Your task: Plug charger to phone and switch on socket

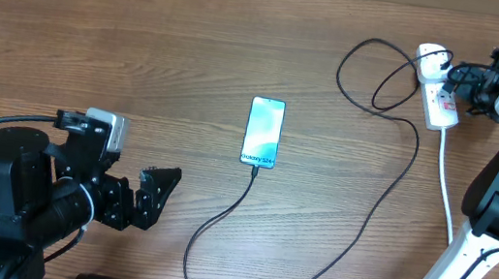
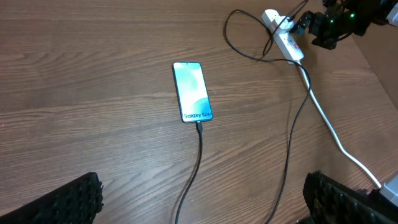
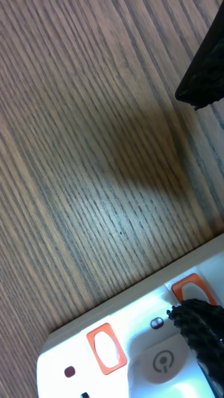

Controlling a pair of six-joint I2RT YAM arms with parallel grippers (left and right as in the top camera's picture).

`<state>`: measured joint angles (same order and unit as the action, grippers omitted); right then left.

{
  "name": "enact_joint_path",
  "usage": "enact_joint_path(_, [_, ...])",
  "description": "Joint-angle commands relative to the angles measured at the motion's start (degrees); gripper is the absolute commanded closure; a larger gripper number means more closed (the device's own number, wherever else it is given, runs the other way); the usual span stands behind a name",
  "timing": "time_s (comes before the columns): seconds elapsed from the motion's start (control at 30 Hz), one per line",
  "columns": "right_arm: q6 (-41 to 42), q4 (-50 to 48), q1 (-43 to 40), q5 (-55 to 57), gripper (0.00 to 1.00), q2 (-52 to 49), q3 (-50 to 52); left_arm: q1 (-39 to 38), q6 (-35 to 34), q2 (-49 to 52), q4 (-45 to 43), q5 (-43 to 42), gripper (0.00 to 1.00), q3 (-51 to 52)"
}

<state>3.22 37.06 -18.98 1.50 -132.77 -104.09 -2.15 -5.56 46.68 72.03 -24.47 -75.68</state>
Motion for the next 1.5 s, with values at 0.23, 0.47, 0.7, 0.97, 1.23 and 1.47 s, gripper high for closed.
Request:
enact_joint_path(0.23, [-5.05, 2.25, 6.49, -8.46, 0.00, -3.98, 1.77, -0.11, 0.87, -0.17, -0.20, -0.61, 0.00, -0.31])
enact_joint_path(0.47, [-5.03, 2.25, 6.60, -8.59, 0.00, -3.98, 1.77, -0.11, 0.87, -0.17, -0.20, -0.61, 0.00, -0.33])
enact_joint_path(0.7, [-5.03, 2.27, 6.71, -10.62, 0.00, -3.98, 1.77, -0.11, 0.87, -0.17, -0.20, -0.61, 0.00, -0.31])
enact_joint_path(0.97, [-5.25, 2.49, 6.78, -13.18, 0.00, -3.98, 1.77, -0.11, 0.87, -0.17, -0.20, -0.61, 0.00, -0.31])
enact_joint_path(1.23, [-5.35, 2.89, 6.78, -15.17, 0.00, -3.98, 1.77, -0.11, 0.87, -0.17, -0.20, -0.61, 0.00, -0.33])
enact_joint_path(1.47, [-6.32, 2.91, 6.88, -16.17, 0.00, -3.98, 1.77, -0.11, 0.87, -0.17, -0.20, -0.61, 0.00, -0.31])
